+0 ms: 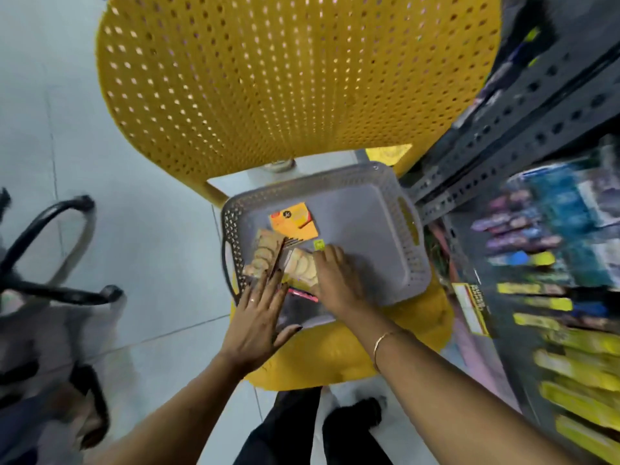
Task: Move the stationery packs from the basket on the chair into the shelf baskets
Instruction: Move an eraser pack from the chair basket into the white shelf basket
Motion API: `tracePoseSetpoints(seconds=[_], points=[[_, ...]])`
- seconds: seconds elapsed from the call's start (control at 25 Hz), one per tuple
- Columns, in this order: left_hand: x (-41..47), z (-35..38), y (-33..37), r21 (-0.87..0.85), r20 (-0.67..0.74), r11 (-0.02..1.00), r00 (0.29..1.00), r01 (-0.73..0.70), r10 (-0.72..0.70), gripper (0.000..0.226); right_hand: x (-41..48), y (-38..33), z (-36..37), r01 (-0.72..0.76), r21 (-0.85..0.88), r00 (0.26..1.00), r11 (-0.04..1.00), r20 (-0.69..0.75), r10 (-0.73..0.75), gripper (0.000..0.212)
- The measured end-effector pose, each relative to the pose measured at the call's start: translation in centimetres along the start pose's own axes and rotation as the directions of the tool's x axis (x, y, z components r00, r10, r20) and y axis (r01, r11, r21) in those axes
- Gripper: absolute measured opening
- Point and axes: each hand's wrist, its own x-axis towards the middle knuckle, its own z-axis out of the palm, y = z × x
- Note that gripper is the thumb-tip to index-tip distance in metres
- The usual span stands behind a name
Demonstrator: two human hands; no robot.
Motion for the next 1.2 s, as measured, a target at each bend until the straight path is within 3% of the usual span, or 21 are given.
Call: tracePoseSetpoints(seconds=[0.2, 0.48, 0.64, 0.84, 0.96, 1.12, 1.2], points=[[-0.1, 0.4, -0.5, 0.012, -0.017, 1.0, 1.0, -0.002, 0.002, 0.078, 0.4, 0.6, 0.8, -0.015, 0.052, 0.998, 0.999, 0.06, 0.012, 0.043], [-0.1, -0.3, -0.3, 0.013, 0.03, 1.0, 0.999, -0.016, 0.015, 0.078, -0.2, 1.9, -1.7, -0.081, 0.125, 0.997, 0.989, -0.002, 0.081, 0.048], [1.1, -3.7, 0.6, 0.001, 0.006, 0.999, 0.999, -0.05, 0.05, 0.079, -1.1, 3.0, -8.4, -0.145, 0.181, 0.974, 0.973, -0.144, 0.173, 0.044], [4.7, -12.7, 3.2, 0.004, -0.153, 0.985, 0.973, -0.175, 0.174, 0.074, -3.6, 3.3, -21.1, -0.107, 0.221, 0.909, 0.969, -0.374, 0.185, 0.042], [7.7, -19.3, 5.7, 0.029, -0.277, 0.961, 0.922, -0.274, 0.271, 0.078, -7.1, 3.2, -29.8, -0.079, 0.22, 0.851, 0.972, -0.493, 0.18, 0.043], [12.2, -27.5, 11.1, 0.118, -0.433, 0.907, 0.801, -0.405, 0.414, 0.071, -13.5, 2.9, -40.3, -0.082, 0.256, 0.797, 0.963, -0.563, 0.218, 0.046], [14.1, -31.1, 15.3, 0.147, -0.475, 0.865, 0.732, -0.48, 0.487, 0.068, -17.3, 3.5, -44.3, -0.097, 0.303, 0.751, 0.948, -0.603, 0.27, 0.068]])
